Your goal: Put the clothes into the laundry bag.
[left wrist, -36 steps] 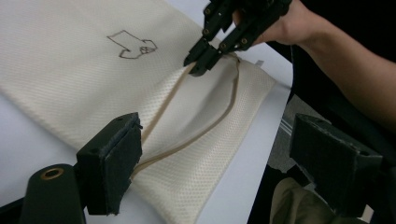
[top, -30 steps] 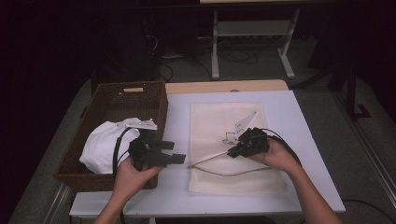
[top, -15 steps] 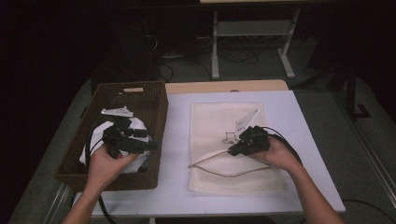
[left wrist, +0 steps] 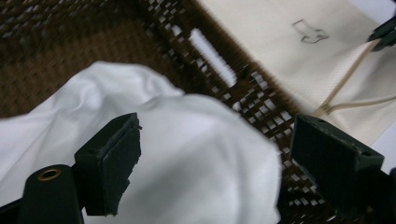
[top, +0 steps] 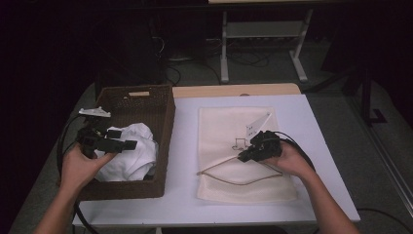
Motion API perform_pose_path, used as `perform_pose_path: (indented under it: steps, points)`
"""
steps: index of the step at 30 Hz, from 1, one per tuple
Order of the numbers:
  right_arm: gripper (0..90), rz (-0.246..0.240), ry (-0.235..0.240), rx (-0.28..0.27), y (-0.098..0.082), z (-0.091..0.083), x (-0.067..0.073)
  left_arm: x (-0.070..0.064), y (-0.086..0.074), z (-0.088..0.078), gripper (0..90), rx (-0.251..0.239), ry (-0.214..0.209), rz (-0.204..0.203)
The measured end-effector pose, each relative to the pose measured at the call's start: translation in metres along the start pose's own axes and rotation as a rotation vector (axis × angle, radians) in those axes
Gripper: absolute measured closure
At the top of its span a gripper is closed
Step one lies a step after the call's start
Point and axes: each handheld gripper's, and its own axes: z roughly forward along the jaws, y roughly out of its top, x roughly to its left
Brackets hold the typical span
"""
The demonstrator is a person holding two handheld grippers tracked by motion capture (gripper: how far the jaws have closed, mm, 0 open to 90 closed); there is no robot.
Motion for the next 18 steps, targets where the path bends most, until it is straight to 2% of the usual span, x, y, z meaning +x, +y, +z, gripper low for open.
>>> perform_pose_path:
  steps: [2,5,8,9,11,14,15,16,18]
  points:
    - [84.3,0.003,0.001,0.002,0.000,0.000,0.000,0.007,-0.005,0.000,15.6,0.009,0.011,-0.011]
    - [84.3,0.006,0.000,-0.004,-0.001,-0.002,-0.001,0.019,-0.015,0.002,15.3,0.052,0.055,-0.006]
    - [84.3,0.004,0.001,-0.008,-0.001,-0.003,-0.001,0.023,-0.020,0.004,15.2,0.065,0.066,0.005]
    - [84.3,0.004,0.003,-0.004,-0.001,-0.002,-0.001,0.026,-0.023,0.008,15.2,0.105,0.086,0.014]
    - [84.3,0.005,0.003,-0.002,-0.001,-0.001,-0.002,0.029,-0.026,0.013,15.1,0.140,0.086,0.022]
    - [84.2,0.009,0.009,0.002,-0.001,0.001,-0.003,0.030,-0.028,0.019,12.4,0.159,0.079,0.026]
    - [84.2,0.011,0.009,0.004,-0.001,0.001,-0.002,0.030,-0.028,0.025,12.1,0.193,0.071,0.029]
    - [84.2,0.011,0.009,0.004,-0.001,0.001,-0.002,0.030,-0.028,0.025,11.6,0.193,0.071,0.029]
    - [84.2,0.009,0.008,0.004,0.000,0.002,-0.003,0.029,-0.028,0.031,11.1,0.224,0.073,0.065]
